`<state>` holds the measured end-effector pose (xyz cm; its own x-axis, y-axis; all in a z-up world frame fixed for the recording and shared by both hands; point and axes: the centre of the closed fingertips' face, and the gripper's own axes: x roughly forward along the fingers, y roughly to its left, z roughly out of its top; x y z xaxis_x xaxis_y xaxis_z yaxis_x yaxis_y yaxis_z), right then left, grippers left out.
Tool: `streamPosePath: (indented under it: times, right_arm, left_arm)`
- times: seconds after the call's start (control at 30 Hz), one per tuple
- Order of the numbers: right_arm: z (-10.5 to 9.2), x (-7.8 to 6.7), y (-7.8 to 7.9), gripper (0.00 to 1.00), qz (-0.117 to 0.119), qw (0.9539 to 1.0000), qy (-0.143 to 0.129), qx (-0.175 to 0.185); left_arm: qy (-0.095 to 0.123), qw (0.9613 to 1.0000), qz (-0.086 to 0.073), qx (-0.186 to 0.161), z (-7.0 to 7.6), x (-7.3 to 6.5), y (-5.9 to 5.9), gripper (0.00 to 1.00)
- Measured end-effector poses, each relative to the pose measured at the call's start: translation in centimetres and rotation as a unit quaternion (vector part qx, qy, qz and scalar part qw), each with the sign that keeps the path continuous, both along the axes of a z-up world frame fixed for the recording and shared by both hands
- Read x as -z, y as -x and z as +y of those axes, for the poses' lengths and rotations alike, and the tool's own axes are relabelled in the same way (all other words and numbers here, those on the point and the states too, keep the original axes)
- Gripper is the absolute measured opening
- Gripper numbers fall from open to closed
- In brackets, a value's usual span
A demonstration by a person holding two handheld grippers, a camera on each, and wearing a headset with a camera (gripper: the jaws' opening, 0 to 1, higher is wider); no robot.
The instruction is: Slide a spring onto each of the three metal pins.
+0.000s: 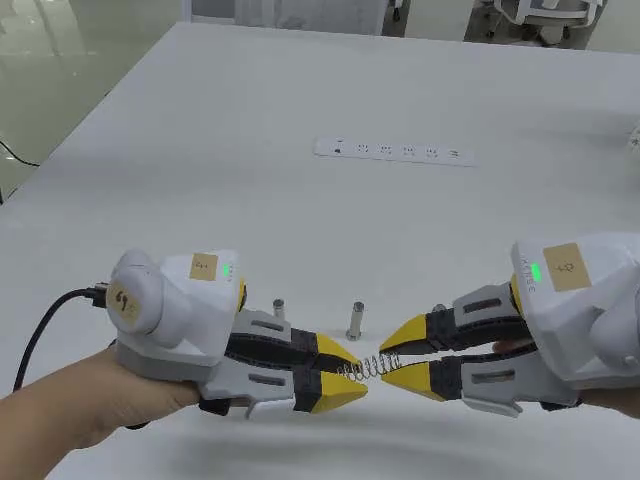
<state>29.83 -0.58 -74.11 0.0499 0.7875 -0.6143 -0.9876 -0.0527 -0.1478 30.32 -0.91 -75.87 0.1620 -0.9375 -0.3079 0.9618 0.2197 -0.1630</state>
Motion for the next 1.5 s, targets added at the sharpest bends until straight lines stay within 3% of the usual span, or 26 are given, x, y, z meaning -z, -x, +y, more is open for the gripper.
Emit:
streamPosePath:
  times: [0.67, 1.17, 1.37, 1.5]
  right_arm:
    - [0.5, -0.9, 0.0, 0.07, 0.023, 0.9995, -0.021, 0.004]
    - [1.0, -1.2, 0.4, 0.07, 0.022, 0.9994, -0.027, 0.002]
    - [1.5, -1.9, 0.4, 0.07, 0.031, 0.9984, -0.047, 0.005]
    - [2.0, -2.0, 0.6, 0.07, 0.023, 0.9985, -0.05, 0.001]
  left_arm:
    - [0.004, 1.0, -0.004, 0.001, 0.2, -0.5, -0.1, 0.02]
    - [-0.002, 1.0, -0.009, 0.004, 0.2, -0.4, 0.1, 0.02]
    - [-0.004, 0.9999, -0.013, 0.004, 0.0, -0.4, 0.1, 0.02]
    - [-0.008, 0.9999, -0.014, 0.004, -0.1, -0.2, 0.0, 0.02]
